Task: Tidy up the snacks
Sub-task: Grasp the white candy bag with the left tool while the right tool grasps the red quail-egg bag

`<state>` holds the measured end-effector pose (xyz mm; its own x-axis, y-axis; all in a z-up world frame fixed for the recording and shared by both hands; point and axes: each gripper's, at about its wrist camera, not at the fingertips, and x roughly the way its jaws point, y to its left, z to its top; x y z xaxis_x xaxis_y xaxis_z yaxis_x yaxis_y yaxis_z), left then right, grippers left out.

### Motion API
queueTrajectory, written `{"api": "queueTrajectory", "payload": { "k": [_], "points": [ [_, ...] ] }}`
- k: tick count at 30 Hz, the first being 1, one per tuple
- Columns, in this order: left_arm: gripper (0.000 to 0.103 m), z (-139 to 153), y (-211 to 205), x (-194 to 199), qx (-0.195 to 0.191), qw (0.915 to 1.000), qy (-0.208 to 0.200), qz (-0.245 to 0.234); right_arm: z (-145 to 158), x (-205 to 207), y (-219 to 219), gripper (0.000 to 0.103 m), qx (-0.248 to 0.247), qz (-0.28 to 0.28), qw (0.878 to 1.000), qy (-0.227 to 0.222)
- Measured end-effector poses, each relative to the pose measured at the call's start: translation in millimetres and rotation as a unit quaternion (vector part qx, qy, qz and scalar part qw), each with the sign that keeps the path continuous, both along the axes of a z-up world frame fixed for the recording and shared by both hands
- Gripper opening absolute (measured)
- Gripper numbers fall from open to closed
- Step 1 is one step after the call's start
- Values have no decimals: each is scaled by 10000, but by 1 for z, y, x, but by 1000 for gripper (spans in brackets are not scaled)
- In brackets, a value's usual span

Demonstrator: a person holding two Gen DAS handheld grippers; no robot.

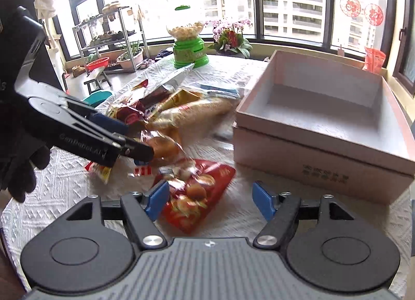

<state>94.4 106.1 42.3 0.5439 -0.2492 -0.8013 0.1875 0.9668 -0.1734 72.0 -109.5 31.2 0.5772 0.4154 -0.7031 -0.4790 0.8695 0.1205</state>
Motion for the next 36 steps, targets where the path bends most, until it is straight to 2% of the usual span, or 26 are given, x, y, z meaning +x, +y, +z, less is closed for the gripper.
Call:
{"api": "queueTrajectory", "payload": {
  "k": [3, 5, 7, 9, 10, 14, 15, 17, 20, 22, 24, 26, 28, 31, 36],
  "points": [
    [68, 14, 27, -14, -523, 9969, -218, 546, -7, 15, 34, 73, -141, 111, 9998, 81],
    [68, 19, 40, -26, -587, 9931, -342, 956, -11, 18, 51, 76, -391, 175, 9991, -60],
    [68, 16, 50, -44, -597, 9887, -303, 1340, -11, 16, 57, 76, -681, 187, 9975, -85],
    [68, 9, 56, -54, -775, 9840, -84, 1601, -13, 9, 48, 75, -810, 112, 9966, -29],
    [68, 4, 58, -61, -982, 9803, 81, 1711, -16, 5, 39, 74, -873, 57, 9962, 28],
    [68, -15, 58, -65, -1600, 9668, 360, 1959, -22, -12, -3, 74, -675, -192, 9974, 153],
    [68, -17, 52, -59, -1596, 9663, 346, 1990, -22, -15, -11, 75, -669, -255, 9974, 120],
    [68, -20, 35, -43, -1321, 9721, 215, 1927, -25, -17, -20, 76, -574, -315, 9978, 90],
    [70, -18, 5, -22, -395, 9842, -92, 1723, -25, -21, -24, 77, -564, -386, 9976, 62],
    [74, -19, -12, -16, 18, 9891, -183, 1463, -26, -21, -25, 81, -527, -449, 9976, 59],
    [74, -24, -31, -18, 655, 9916, -281, 1081, -29, -22, -26, 88, -519, -472, 9975, -5],
    [74, -28, -40, -29, 1007, 9911, -473, 725, -30, -22, -26, 92, -505, -397, 9979, -11],
    [72, -28, -36, -41, 848, 9935, -469, 600, -29, -22, -26, 94, -542, -281, 9981, -17],
    [62, -27, -26, -60, 503, 9963, -499, 477, -25, -17, -27, 94, -632, 88, 9979, 64],
    [56, -24, -28, -80, 103, 9987, -472, 173, -23, -3, -21, 93, -660, 248, 9975, -61]
  ]
}}
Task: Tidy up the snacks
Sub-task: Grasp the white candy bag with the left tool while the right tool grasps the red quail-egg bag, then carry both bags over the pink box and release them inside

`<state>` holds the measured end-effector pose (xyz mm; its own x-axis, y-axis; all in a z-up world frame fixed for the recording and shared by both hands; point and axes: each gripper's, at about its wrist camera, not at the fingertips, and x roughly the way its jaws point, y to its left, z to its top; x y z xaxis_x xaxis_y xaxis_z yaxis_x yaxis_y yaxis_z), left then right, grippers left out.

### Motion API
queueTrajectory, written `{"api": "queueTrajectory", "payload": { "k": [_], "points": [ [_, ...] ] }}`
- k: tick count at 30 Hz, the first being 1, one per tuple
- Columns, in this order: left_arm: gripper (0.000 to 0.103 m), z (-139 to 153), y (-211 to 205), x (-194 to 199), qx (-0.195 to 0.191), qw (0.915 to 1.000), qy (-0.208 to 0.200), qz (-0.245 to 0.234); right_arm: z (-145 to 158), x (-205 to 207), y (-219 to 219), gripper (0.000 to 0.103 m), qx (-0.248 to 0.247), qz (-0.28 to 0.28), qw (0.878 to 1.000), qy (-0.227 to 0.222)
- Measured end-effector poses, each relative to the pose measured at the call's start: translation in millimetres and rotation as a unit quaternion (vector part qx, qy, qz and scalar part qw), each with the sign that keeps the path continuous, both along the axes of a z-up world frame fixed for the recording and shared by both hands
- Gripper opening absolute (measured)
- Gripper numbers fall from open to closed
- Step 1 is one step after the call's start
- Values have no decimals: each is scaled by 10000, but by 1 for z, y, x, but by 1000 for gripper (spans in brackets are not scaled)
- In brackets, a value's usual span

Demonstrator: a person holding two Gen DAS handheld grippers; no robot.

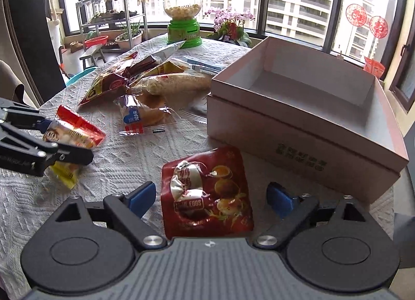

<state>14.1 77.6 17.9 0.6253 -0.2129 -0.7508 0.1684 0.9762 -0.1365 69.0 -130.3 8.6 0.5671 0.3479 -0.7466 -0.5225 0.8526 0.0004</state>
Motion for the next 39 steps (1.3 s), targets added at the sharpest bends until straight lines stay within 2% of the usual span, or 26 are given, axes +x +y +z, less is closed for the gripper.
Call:
{"api": "queueTrajectory", "payload": {
  "k": [2, 5, 8, 11, 15, 20, 22, 27, 32, 35, 37, 39],
  "points": [
    [55, 1, -6, -9, 15, 9999, 23, -130, -3, 5, 4, 92, 10, -115, 9999, 115],
    [55, -1, -13, -25, 88, 9998, -5, -205, 1, 0, 10, 82, 22, -124, 9997, 196],
    [54, 3, -16, -37, -83, 9995, 219, -189, 7, -11, 9, 71, 128, -350, 9984, 419],
    [54, 6, -18, -40, -204, 9972, 667, -252, 14, -33, 7, 70, 43, -291, 9965, 780],
    [49, 10, -26, -38, -37, 9922, 1161, -449, 20, -59, -5, 70, 3, -247, 9915, 1275],
    [41, 9, -27, -35, -126, 9889, 1384, -526, 21, -70, -15, 70, -78, -265, 9865, 1617],
    [32, 8, -25, -32, -265, 9861, 1522, -619, 22, -69, -14, 70, -137, -233, 9845, 1734],
    [23, 6, -25, -13, -373, 9811, 1708, -833, 24, -59, -5, 70, -344, 117, 9778, 2064],
    [21, 9, -39, 12, -86, 9761, 1902, -1047, 23, -46, -7, 70, -385, 282, 9709, 2345],
    [21, 9, -46, 26, 69, 9746, 1944, -1109, 23, -37, -9, 70, -421, 658, 9669, 2431],
    [21, 10, -48, 36, 93, 9704, 2116, -1158, 23, -30, -7, 70, -508, 915, 9637, 2458],
    [21, 10, -48, 45, 137, 9646, 2327, -1230, 23, -19, -2, 70, -628, 961, 9553, 2725]
  ]
}}
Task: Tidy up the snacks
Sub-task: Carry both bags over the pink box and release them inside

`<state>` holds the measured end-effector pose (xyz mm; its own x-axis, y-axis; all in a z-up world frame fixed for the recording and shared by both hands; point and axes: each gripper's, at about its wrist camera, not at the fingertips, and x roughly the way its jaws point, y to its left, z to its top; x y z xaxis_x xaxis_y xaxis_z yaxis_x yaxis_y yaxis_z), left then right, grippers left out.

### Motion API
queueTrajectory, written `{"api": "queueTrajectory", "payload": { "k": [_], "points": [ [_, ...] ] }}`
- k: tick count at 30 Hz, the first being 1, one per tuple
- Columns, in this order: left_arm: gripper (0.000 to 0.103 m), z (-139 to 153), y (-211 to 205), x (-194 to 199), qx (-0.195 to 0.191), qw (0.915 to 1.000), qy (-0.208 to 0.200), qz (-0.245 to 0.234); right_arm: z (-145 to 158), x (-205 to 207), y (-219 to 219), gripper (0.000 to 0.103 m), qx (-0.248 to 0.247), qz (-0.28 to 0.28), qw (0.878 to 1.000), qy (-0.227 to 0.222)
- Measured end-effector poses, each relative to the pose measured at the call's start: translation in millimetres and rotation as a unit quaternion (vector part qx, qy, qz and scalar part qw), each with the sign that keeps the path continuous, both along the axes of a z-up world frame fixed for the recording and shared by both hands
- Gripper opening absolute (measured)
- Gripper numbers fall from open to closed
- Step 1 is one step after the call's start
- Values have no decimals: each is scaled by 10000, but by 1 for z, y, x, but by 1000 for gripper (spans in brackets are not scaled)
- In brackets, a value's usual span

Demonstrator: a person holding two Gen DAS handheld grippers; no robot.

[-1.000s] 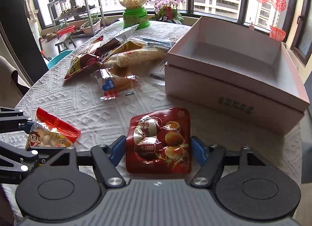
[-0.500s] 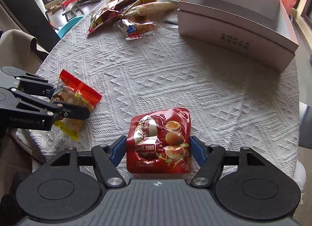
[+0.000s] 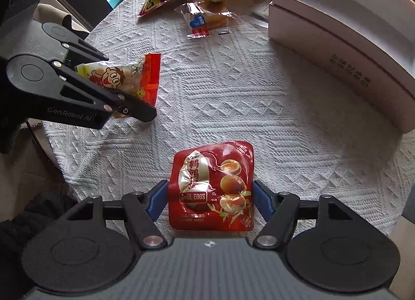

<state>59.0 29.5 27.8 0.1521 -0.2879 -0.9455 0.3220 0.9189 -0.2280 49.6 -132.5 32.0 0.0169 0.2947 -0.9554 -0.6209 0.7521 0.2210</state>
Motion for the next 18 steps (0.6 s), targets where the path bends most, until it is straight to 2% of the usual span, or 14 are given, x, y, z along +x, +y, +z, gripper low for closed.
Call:
{"api": "queueTrajectory", "payload": {
  "k": [2, 5, 7, 11, 14, 18],
  "points": [
    [21, -1, 2, 5, -39, 9998, 178, 107, -1, 8, 8, 69, -246, 177, 9992, 268],
    [21, -1, 8, 7, -114, 9990, 302, 304, -2, 14, 16, 69, -437, 255, 9979, 405],
    [20, -3, 8, 11, -135, 9979, 444, 461, -1, 15, 16, 69, -342, 310, 9978, 473],
    [20, 7, 7, 15, 0, 9961, 719, 505, -3, 22, 8, 69, -284, 10, 9952, 932],
    [20, 23, 0, 18, -24, 9928, 1057, 562, 8, 25, -5, 68, -225, -178, 9944, 1019],
    [20, 60, -11, 24, -121, 9878, 1321, 819, 31, 36, -30, 68, 109, -535, 9894, 1345]
  ]
}}
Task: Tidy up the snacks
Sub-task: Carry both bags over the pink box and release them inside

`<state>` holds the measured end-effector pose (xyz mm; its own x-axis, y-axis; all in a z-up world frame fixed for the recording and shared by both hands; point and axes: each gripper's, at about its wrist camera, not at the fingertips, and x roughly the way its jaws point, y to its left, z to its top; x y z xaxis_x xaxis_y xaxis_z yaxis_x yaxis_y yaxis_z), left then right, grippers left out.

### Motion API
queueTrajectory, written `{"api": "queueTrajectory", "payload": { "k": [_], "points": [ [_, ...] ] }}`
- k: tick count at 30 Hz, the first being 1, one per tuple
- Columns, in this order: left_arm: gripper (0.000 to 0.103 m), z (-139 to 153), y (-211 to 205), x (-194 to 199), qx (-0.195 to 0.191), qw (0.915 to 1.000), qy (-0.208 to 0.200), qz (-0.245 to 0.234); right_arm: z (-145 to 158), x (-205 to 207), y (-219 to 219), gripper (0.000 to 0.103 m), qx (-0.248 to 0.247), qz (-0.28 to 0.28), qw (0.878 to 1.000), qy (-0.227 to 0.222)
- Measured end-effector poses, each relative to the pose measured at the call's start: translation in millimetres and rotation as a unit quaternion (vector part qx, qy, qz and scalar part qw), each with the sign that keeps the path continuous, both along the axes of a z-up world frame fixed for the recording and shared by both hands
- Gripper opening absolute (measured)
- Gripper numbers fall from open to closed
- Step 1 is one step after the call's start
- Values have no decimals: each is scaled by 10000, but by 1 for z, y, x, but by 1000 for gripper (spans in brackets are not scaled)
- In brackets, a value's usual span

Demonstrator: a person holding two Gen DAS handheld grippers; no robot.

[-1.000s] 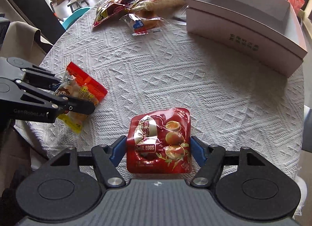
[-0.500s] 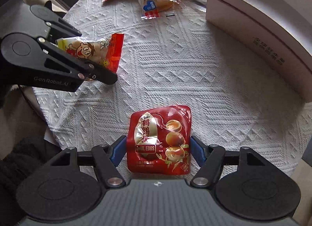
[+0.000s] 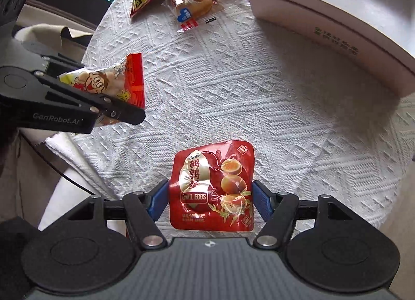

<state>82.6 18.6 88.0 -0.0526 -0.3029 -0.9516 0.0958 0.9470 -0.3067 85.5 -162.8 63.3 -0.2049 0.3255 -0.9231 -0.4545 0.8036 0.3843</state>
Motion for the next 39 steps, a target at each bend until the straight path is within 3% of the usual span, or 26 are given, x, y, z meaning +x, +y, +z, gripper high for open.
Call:
{"api": "queueTrajectory", "payload": {
  "k": [5, 8, 11, 14, 16, 18, 20, 22, 25, 28, 32, 35, 39],
  "points": [
    [20, 38, -16, 10, -102, 9996, 187, -158, 27, 18, -22, 68, 13, -468, 9987, 214],
    [20, 44, -22, 19, -327, 9993, 174, -55, 36, 27, -28, 68, -124, -648, 9975, 261],
    [20, 40, -32, 33, -485, 9981, 199, 325, 49, 29, -30, 68, -376, -686, 9968, -163],
    [20, 47, -49, 42, -214, 9963, -19, 830, 63, 32, -43, 68, -211, -539, 9966, -589],
    [20, 55, -61, 45, -16, 9888, -151, 1484, 69, 41, -61, 68, -61, -350, 9957, -855],
    [20, 70, -74, 47, 85, 9750, -266, 2203, 77, 55, -83, 68, 114, -162, 9944, -1043],
    [20, 89, -90, 51, 238, 9681, -328, 2471, 85, 67, -108, 68, 364, -277, 9944, -948],
    [20, 116, -108, 65, 388, 9654, -485, 2531, 101, 74, -125, 68, 717, -243, 9928, -931],
    [21, 142, -125, 93, 622, 9635, -805, 2478, 127, 81, -119, 68, 840, -8, 9888, -1234],
    [21, 155, -138, 123, 1047, 9613, -1043, 2326, 144, 97, -102, 68, 927, 26, 9836, -1550],
    [21, 157, -143, 155, 1290, 9626, -1136, 2095, 144, 122, -89, 68, 876, -97, 9799, -1787],
    [21, 144, -137, 172, 1088, 9653, -1111, 2099, 135, 136, -84, 69, 778, -64, 9762, -2022],
    [29, 111, -122, 188, 166, 9679, -1081, 2265, 121, 149, -94, 72, 1120, -117, 9663, -2315]
  ]
}}
